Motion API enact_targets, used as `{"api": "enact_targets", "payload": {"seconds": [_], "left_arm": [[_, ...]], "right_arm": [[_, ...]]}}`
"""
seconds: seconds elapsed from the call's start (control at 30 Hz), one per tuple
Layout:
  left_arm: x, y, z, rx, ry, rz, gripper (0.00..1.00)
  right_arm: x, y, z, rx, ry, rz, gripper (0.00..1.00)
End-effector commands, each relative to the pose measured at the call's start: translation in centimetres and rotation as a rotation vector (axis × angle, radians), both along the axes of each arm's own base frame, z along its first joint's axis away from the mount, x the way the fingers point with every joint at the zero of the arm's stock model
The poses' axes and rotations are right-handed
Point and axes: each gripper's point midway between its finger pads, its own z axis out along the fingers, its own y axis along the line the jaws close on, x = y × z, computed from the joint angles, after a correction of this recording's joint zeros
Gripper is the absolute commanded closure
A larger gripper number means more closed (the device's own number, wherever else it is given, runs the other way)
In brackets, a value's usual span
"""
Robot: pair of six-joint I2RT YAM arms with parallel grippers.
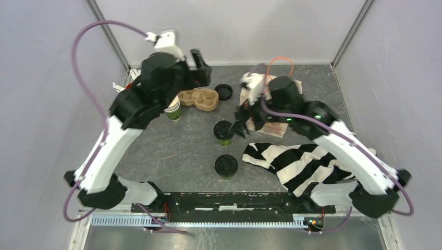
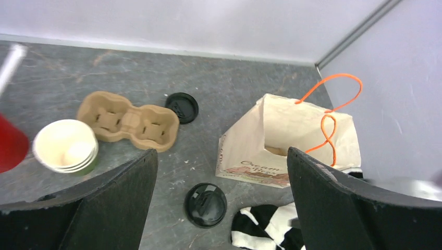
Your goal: Pack the takeout coffee
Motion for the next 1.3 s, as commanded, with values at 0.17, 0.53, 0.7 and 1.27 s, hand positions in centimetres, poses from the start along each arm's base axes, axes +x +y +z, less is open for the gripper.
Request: {"api": "enact_targets", "payload": {"seconds": [0.17,0.53,0.7,1.27], "left_arm": [[-6.7,9.6,2.4,-0.100,-0.056,0.177,0.00],[-7.5,10.8,1.3,-0.056,-0.046,0.181,0.00],[-6.6,9.4,1.0,-0.020,-0.047,0.141,0.00],[-4.9,7.2,0.2,0.058,-0.046,0.081,0.00]], "right_arm": [[1.7,5.2,-7.5,-0.326,0.008,-0.168,0.02],[5.9,5.3,-12.5,-0.478,0.045,-0.330,0.02],[7.5,5.4,-14.4,-0.485,0.083,-0.326,0.02],[9.2,6.1,-18.5,-0.522,0.156,-0.289,0.04]]}}
